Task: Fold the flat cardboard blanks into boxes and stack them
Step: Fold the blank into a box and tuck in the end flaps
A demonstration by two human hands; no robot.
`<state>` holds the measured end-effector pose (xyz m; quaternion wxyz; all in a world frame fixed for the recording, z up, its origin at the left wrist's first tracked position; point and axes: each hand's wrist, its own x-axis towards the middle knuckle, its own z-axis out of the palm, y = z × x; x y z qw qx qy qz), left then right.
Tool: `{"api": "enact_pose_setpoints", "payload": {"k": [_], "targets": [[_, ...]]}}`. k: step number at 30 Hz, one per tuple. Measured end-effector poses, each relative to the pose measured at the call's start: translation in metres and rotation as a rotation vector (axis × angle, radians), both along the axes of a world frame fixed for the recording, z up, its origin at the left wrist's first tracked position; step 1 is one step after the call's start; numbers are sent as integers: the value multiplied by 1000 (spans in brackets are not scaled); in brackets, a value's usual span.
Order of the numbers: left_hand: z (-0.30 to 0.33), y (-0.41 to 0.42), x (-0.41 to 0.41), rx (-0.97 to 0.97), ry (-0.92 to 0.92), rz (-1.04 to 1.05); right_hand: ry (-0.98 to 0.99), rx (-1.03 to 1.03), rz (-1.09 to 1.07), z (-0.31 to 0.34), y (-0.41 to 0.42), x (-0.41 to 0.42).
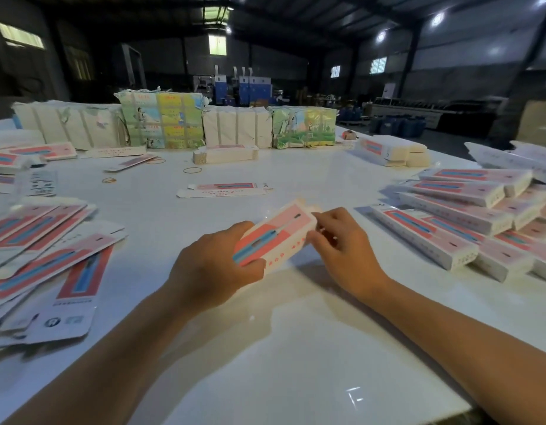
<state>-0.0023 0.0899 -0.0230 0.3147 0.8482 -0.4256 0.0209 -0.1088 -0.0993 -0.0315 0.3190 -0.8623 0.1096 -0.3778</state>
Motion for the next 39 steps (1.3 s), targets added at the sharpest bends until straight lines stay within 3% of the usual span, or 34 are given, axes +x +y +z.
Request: {"api": "enact_pose_setpoints", "payload": {"k": [8, 13, 16, 22, 25, 27, 30, 31, 32, 33, 36, 37, 38, 39], "targets": [[-2, -1, -3, 77, -107, -3, -87, 225, 119, 5, 9, -3], [-2, -2, -6, 153, -279, 30, 99, 479, 158, 3, 4, 1], [-3, -3, -7, 201, -388, 31, 115, 396, 158, 2, 1, 2], [-5, -3, -7, 174, -441, -9, 194, 76, 13, 0, 1, 1], [-4, -2, -7, 173, -446, -22, 221, 93, 61, 4, 0, -3], [-4, -2, -7, 161, -431, -13, 200, 57, 76, 5, 0, -5], [-3, -2, -8, 98, -351, 2, 63, -253, -100, 8, -6, -8], [-2, -1, -9, 72, -316, 4, 3, -266, -132, 8, -7, -8], [-2, -1, -11, 50, -291, 6, -33, -151, -122, 8, -7, -7], [-1, -1, -13, 39, -284, 11, -33, 92, -71, 9, -8, -5], [0, -3, -19, 61, -373, 0, -18, 1069, 296, 15, -7, -1], [0, -3, -20, 80, -421, -4, 4, 1144, 328, 15, -7, 0], [0, -4, -20, 87, -458, -7, 33, 1035, 286, 14, -7, 0], [0, -4, -21, 95, -484, -8, 48, 768, 199, 11, -4, -2]]}}
